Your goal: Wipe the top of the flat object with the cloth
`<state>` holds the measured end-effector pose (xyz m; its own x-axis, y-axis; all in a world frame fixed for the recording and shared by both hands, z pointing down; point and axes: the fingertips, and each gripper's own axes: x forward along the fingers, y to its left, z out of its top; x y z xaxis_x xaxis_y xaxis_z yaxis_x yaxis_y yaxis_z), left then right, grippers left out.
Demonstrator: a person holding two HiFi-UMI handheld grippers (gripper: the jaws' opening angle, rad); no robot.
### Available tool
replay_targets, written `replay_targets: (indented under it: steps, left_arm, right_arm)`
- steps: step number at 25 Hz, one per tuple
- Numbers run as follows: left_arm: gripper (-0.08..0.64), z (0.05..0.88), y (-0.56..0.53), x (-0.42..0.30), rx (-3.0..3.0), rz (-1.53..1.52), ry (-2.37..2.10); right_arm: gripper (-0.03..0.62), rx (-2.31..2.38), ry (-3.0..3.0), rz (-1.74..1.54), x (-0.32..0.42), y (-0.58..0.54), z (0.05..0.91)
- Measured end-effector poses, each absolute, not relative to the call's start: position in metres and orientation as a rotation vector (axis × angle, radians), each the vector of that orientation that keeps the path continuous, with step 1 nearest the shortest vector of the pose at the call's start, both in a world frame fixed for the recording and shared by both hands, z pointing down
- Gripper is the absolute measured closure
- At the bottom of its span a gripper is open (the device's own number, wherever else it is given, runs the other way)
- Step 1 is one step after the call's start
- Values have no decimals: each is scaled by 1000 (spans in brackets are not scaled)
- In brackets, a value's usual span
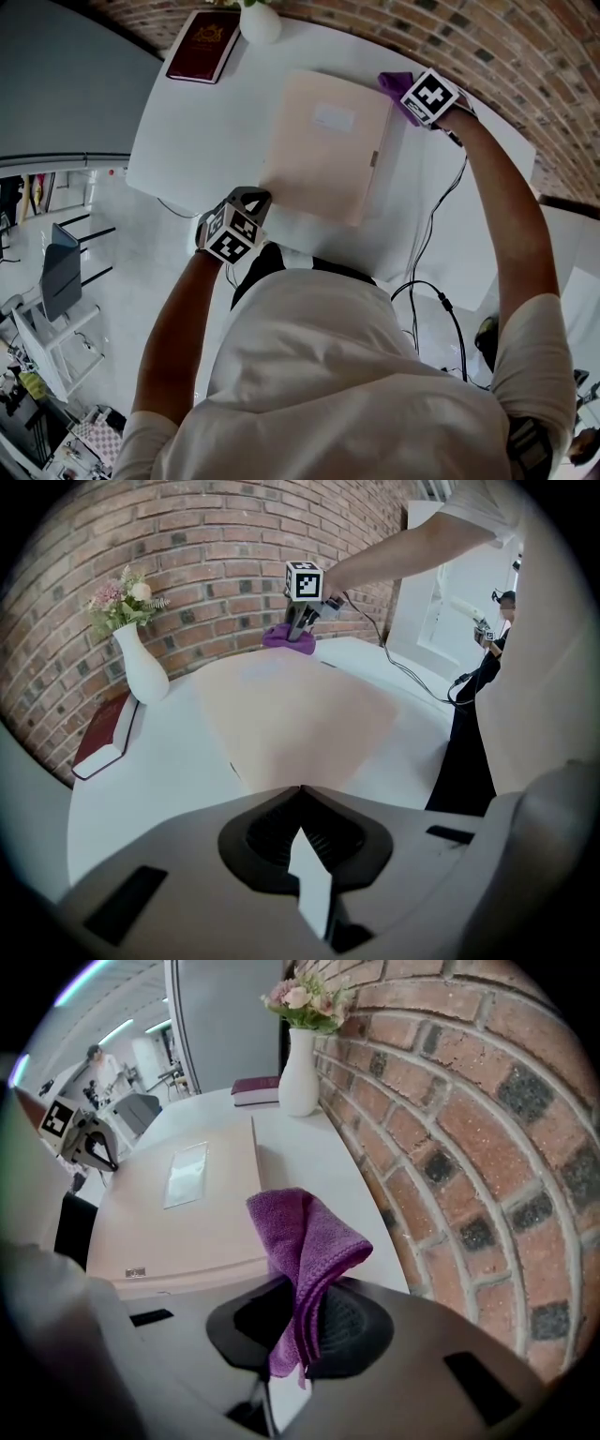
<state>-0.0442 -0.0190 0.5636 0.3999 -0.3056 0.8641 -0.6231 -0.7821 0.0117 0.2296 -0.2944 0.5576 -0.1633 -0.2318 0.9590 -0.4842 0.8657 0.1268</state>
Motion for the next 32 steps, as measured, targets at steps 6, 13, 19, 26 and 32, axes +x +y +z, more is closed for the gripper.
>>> replay_targets:
  steps: [6,13,19,26,32]
  left_arm:
    - [535,564,-19,-43,2325,1326,-811]
    - [535,563,-17,-43,2327,1323,-811]
    - [535,563,-16,-42,2331,1331,-801]
    - [537,564,-16,-44,2333,1329,-791]
    - [535,564,-16,-43,2337,1324,-787]
  right_arm:
    - [518,637,-1750,262,240,-299,554]
    - [518,738,-1791,387,243,-288,551]
    - [518,784,-1789,418,251,-280,554]
    - [518,633,-1773,258,254,-245,541]
    - [518,446,-1801,225,244,-176,541]
